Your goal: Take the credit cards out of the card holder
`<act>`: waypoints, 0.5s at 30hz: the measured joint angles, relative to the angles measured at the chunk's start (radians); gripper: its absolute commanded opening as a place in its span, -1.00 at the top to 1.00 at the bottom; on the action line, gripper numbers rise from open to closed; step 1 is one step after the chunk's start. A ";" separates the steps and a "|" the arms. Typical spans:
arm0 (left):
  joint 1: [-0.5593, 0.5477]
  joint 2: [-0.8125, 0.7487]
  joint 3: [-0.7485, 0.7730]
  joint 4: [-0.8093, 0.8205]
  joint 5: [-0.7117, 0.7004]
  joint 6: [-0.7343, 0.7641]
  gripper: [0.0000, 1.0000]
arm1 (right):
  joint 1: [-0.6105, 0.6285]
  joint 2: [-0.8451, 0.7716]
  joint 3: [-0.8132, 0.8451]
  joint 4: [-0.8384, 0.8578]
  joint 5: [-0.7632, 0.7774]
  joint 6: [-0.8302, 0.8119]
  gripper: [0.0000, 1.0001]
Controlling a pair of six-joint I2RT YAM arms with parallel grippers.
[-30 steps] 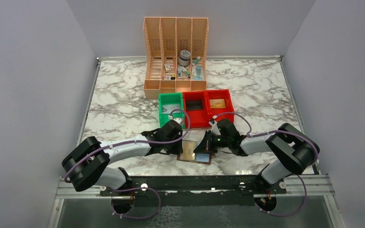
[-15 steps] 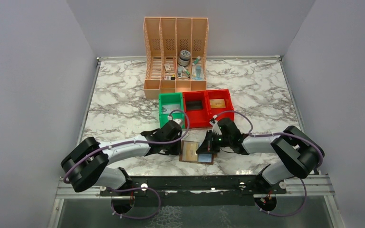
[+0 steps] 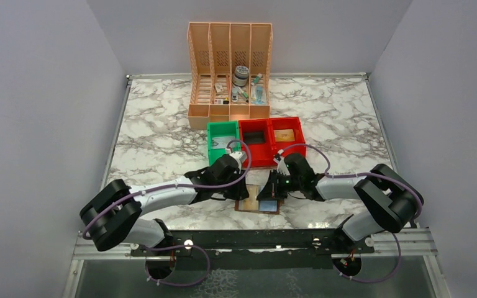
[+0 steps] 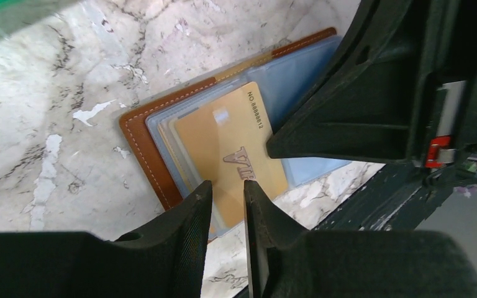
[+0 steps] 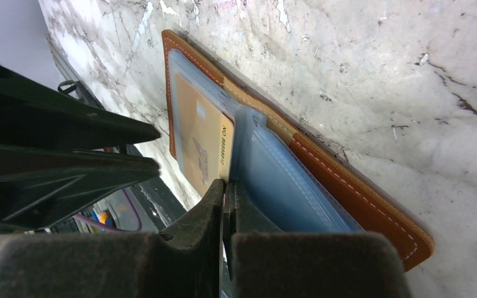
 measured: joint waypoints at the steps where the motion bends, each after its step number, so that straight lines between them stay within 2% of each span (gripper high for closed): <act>1: -0.002 0.021 0.001 0.010 0.009 0.000 0.51 | 0.000 0.000 0.001 -0.001 0.000 0.000 0.98; 6: -0.003 0.088 0.001 0.020 0.022 0.002 0.65 | 0.000 0.000 0.003 -0.010 0.000 0.000 0.98; 15: -0.010 0.099 0.011 0.006 -0.013 -0.009 0.77 | -0.050 -0.004 -0.016 0.000 -0.045 0.005 0.98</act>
